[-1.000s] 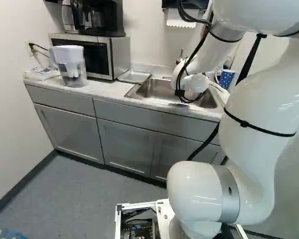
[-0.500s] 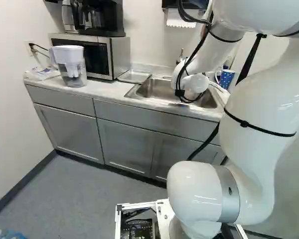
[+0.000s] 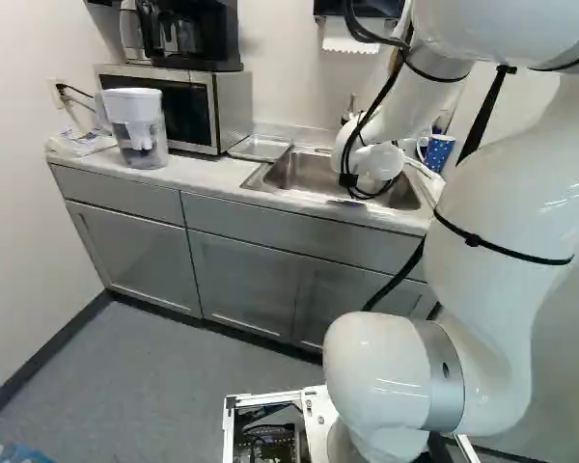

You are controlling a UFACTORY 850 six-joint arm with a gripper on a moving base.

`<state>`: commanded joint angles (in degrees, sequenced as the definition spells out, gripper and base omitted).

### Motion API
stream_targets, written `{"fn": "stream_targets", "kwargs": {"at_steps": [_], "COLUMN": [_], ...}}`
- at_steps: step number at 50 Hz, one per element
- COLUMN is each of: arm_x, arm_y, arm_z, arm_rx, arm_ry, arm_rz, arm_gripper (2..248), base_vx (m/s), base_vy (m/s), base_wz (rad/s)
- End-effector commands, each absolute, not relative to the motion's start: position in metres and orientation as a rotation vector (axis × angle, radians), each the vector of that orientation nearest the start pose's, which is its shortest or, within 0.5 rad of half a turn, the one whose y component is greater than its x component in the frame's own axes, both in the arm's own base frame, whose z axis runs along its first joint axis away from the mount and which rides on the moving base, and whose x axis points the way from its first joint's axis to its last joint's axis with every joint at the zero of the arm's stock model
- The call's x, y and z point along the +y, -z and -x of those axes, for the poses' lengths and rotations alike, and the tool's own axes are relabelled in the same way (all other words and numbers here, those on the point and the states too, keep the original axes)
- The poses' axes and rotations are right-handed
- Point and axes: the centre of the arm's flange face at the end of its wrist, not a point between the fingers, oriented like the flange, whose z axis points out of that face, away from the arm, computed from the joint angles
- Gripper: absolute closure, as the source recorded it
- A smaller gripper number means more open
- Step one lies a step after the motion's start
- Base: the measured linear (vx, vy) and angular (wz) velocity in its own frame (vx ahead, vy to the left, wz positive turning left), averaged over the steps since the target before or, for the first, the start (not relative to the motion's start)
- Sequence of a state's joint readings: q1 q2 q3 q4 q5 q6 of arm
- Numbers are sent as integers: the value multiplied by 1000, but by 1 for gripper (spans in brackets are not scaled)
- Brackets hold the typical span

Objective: Rinse the cup and place it in the tray

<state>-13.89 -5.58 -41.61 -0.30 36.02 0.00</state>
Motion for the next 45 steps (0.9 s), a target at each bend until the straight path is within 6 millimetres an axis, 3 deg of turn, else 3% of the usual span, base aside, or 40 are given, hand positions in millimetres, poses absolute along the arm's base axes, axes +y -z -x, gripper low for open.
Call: {"fn": "stream_targets", "kwargs": {"at_steps": [45], "arm_x": [-118], "arm_y": [-468], "arm_z": [-481], "arm_rx": [312], "arm_ry": [1922], "arm_rz": [2644], "arm_gripper": [128], "base_vx": [0], "base_vy": [0], "base_wz": [0]}}
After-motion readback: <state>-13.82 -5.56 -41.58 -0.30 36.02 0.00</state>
